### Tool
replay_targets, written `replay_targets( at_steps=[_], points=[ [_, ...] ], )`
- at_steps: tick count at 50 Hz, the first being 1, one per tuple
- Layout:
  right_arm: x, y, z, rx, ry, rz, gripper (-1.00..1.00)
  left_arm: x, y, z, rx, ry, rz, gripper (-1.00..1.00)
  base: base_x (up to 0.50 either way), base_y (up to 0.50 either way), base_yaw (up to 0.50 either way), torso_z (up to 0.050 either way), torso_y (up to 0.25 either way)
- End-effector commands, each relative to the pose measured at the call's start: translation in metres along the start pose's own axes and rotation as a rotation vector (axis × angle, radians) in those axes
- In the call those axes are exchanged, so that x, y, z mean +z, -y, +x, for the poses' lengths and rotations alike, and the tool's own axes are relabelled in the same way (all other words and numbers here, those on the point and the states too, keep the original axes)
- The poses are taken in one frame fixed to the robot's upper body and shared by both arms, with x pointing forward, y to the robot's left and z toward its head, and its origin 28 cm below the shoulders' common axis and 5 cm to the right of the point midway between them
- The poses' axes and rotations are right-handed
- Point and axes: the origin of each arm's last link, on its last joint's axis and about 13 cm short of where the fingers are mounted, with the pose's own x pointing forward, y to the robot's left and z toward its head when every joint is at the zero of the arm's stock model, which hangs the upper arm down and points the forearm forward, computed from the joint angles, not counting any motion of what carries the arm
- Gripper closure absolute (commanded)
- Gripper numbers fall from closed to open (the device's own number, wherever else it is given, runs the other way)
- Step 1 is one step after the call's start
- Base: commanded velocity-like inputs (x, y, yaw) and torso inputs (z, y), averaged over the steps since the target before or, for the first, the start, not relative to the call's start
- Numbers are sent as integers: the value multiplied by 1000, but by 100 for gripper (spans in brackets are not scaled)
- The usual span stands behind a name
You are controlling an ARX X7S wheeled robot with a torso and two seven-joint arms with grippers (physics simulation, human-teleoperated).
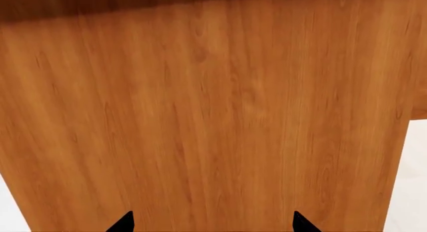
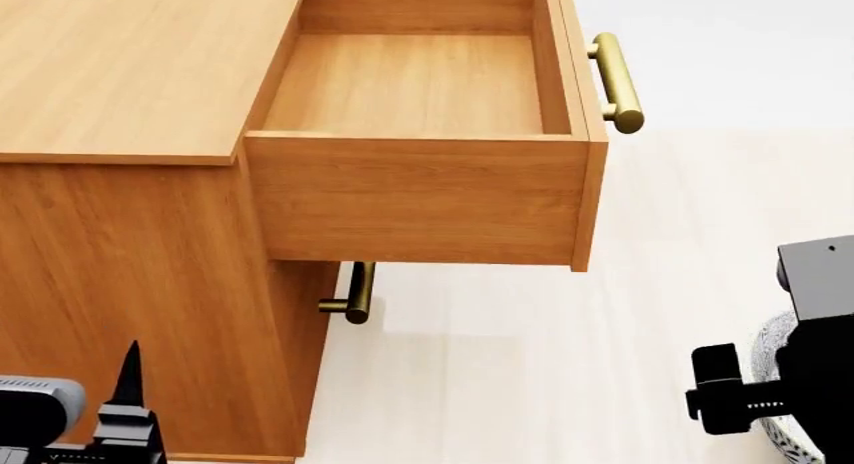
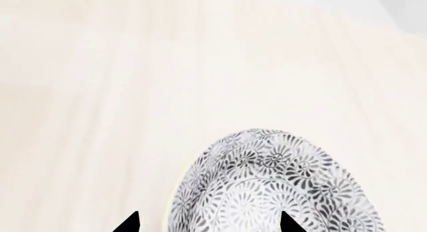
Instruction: Put the bowl on top of the cabinet.
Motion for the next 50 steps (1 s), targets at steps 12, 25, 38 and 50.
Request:
replay_targets(
  at_steps=[12,25,38,50],
  points=[
    [-22,-7,22,-2,-67,-6,-100,-2,-1,0,2,-5,-3,-100,0,0,0,0,0],
    [-25,-15,29,18,-78,-22,-100,-5,-2,1,5,-12,-7,-100,0,0,0,0,0],
    [-24,-10,26,-7,-39,18,100,-5,-2,1,5,-13,-7,-100,0,0,0,0,0],
    [-24,-4,21,-30,-29,48,100,-3,-2,-1,6,-9,-6,-100,0,0,0,0,0]
  ],
)
